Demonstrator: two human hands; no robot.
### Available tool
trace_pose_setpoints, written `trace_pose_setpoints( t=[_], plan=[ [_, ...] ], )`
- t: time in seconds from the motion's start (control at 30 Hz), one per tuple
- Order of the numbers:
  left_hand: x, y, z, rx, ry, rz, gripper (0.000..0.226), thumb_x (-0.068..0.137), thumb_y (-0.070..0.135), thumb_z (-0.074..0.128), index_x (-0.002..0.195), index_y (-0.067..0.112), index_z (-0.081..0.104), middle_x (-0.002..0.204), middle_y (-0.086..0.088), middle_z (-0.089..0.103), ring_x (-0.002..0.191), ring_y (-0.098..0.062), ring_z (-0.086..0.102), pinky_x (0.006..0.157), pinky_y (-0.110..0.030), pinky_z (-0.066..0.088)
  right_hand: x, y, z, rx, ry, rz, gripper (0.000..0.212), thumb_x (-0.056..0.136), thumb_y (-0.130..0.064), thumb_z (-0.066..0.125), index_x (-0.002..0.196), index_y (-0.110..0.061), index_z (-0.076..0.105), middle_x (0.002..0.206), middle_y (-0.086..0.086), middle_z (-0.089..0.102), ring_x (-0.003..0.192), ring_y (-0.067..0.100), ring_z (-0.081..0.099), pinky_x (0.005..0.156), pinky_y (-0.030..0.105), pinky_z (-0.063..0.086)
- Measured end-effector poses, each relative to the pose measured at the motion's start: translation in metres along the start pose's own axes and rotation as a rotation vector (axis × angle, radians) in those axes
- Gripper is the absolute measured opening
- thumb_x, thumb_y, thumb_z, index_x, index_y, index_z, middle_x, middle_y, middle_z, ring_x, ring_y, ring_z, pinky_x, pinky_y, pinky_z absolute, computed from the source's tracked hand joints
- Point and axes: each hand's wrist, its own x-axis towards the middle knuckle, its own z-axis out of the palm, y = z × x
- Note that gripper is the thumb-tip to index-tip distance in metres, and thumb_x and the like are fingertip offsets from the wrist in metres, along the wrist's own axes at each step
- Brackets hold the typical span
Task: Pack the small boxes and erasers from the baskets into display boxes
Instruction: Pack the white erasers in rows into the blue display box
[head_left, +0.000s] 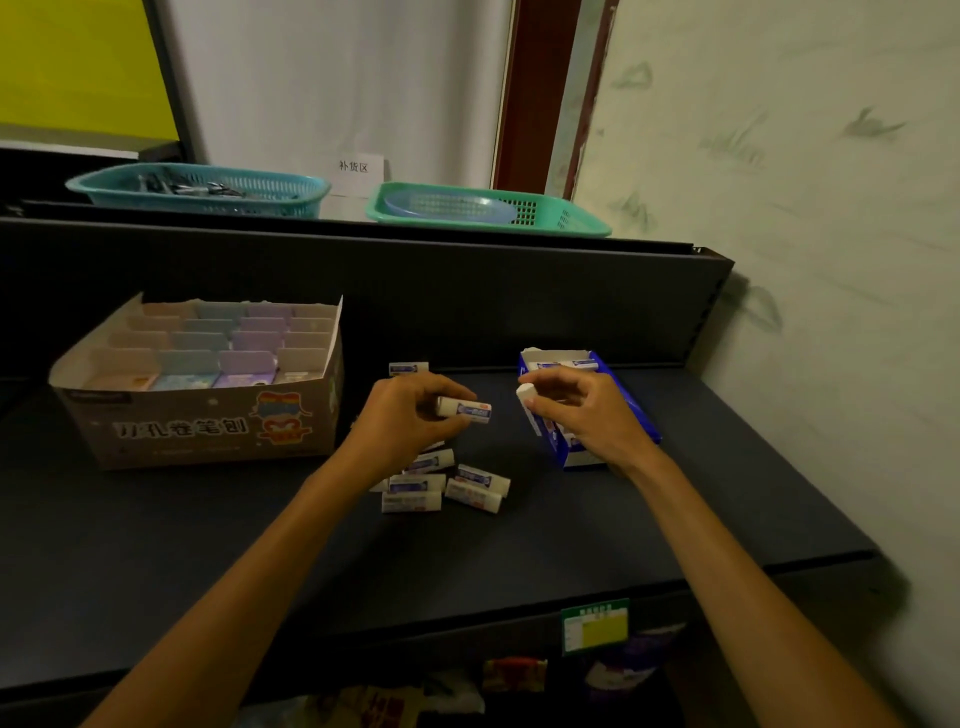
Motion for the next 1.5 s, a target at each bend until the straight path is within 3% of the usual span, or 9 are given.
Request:
trace_pose_setpoints(
  t=[0.13,0.27,0.43,0.57,0.67,0.9,1.07,1.4,1.5],
  plan=[
    [0.008,0.004,0.008,0.06,-0.007,0.04,0.028,0.084,0.017,0.066,0.111,0.022,0.063,0.108,0.005,0.064,0.096,-0.004,0.062,0.086,-0.024,0.052,0.002,0.003,-0.011,0.023,0.043,0.02,0.028,0.088,-0.022,0.066,0.115,-0.027,0.062,0.113,-0.008,0.065,0.106,0.002,0.061,0.084,0.017,0.052],
    [0.023,0.008,0.02,0.085,-0.001,0.066,0.028,0.084,0.018,0.066,0.11,0.023,0.062,0.109,0.004,0.064,0.097,-0.004,0.061,0.088,-0.028,0.052,0.006,0.006,-0.026,0.053,0.043,0.024,0.027,0.089,-0.018,0.063,0.116,-0.024,0.062,0.108,-0.009,0.064,0.098,0.002,0.063,0.076,0.015,0.053],
    [0.047,0.019,0.037,0.158,0.011,0.077,0.029,0.083,0.016,0.067,0.112,0.02,0.062,0.109,0.003,0.063,0.095,-0.003,0.059,0.087,-0.023,0.048,0.017,0.018,-0.051,0.021,-0.014,-0.019,0.024,0.091,-0.024,0.06,0.112,-0.034,0.061,0.109,-0.01,0.065,0.097,0.004,0.065,0.075,0.021,0.055],
    [0.07,0.025,0.051,0.161,0.032,0.068,0.028,0.083,0.019,0.068,0.109,0.025,0.061,0.105,0.011,0.062,0.087,0.006,0.055,0.075,-0.01,0.044,0.031,0.035,-0.075,-0.042,-0.053,-0.045,0.03,0.091,-0.029,0.06,0.121,-0.03,0.058,0.112,-0.017,0.061,0.103,-0.002,0.06,0.08,0.019,0.053],
    [0.089,0.033,0.062,0.18,0.053,0.063,0.027,0.082,0.021,0.069,0.108,0.025,0.061,0.104,0.012,0.061,0.086,0.005,0.055,0.069,-0.007,0.042,0.044,0.05,-0.092,-0.07,-0.093,-0.047,0.033,0.09,-0.02,0.061,0.12,-0.032,0.055,0.114,-0.018,0.057,0.105,-0.003,0.057,0.078,0.017,0.052],
    [0.121,0.039,0.087,0.253,0.039,0.018,0.033,0.084,0.019,0.066,0.116,0.023,0.059,0.112,0.007,0.061,0.093,0.002,0.053,0.075,-0.013,0.044,0.07,0.076,-0.118,-0.162,-0.159,-0.114,0.021,0.091,-0.02,0.061,0.11,-0.028,0.058,0.111,-0.012,0.061,0.103,0.001,0.06,0.075,0.021,0.055],
    [0.131,0.035,0.101,0.329,0.006,0.004,0.034,0.084,0.02,0.067,0.117,0.02,0.06,0.113,0.004,0.062,0.091,0.003,0.05,0.071,-0.01,0.041,0.082,0.085,-0.123,-0.22,-0.241,-0.124,0.016,0.091,-0.021,0.059,0.104,-0.03,0.062,0.109,-0.014,0.059,0.1,-0.002,0.058,0.071,0.016,0.05],
    [0.14,0.031,0.11,0.459,-0.058,-0.051,0.03,0.087,0.028,0.063,0.116,0.023,0.058,0.109,0.005,0.062,0.089,0.001,0.051,0.076,-0.017,0.044,0.096,0.092,-0.122,-0.232,-0.259,-0.13,0.038,0.083,-0.012,0.07,0.115,-0.024,0.053,0.111,-0.012,0.055,0.1,0.002,0.058,0.074,0.017,0.053],
    [0.143,0.033,0.112,0.51,-0.072,-0.041,0.03,0.089,0.028,0.06,0.118,0.022,0.057,0.112,0.004,0.06,0.092,-0.001,0.05,0.079,-0.018,0.041,0.1,0.096,-0.118,-0.359,-0.258,-0.14,0.032,0.084,-0.017,0.068,0.112,-0.026,0.055,0.11,-0.009,0.054,0.1,0.007,0.058,0.074,0.021,0.052]
  ],
)
